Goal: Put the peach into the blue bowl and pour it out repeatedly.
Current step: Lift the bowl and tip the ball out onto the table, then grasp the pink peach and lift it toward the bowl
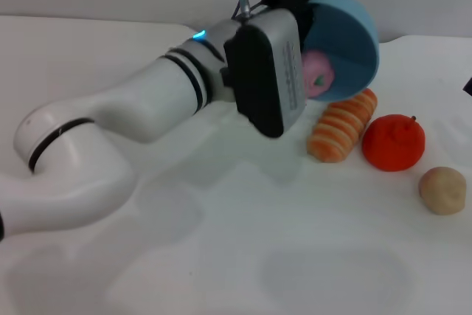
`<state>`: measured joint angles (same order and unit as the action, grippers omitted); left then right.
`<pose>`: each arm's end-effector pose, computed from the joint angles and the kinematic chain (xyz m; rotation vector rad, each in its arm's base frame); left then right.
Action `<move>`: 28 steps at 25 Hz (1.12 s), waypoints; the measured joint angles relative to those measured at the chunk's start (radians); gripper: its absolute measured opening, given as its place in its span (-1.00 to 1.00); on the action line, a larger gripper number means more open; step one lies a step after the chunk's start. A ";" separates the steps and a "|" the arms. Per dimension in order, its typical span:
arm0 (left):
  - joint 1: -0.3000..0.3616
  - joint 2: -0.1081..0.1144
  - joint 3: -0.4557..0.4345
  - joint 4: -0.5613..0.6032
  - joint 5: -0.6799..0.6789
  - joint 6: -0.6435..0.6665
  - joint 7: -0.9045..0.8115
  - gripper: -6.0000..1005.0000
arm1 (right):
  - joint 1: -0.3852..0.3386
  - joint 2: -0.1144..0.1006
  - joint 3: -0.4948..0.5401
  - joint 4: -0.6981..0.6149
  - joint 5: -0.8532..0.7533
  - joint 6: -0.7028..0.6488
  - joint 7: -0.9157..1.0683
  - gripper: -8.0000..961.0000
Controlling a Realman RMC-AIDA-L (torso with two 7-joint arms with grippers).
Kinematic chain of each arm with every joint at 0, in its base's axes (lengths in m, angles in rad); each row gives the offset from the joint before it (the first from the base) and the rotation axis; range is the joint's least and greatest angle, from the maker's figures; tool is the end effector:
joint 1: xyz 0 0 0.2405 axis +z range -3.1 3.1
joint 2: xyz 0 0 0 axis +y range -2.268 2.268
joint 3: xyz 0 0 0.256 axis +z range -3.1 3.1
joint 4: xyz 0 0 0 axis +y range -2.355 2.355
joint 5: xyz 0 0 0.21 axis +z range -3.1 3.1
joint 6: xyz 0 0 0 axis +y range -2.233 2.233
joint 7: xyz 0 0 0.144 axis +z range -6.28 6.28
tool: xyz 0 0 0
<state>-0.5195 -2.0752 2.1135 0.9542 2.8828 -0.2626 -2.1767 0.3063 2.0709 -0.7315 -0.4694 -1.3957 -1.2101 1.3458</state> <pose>-0.1303 0.3818 -0.0976 -1.9938 0.7905 -0.0205 0.3489 0.3112 0.0242 -1.9080 1.0839 0.9565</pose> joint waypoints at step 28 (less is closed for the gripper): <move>0.005 -0.003 0.068 0.001 -0.399 -0.117 0.266 -0.99 | 0.025 -0.004 -0.025 0.018 -0.027 -0.003 0.029 -0.01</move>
<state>-0.5142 -2.0783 2.1814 0.9549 2.4841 -0.3793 -1.9108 0.3314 2.0665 -0.7566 -0.4515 -1.4223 -1.2128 1.3753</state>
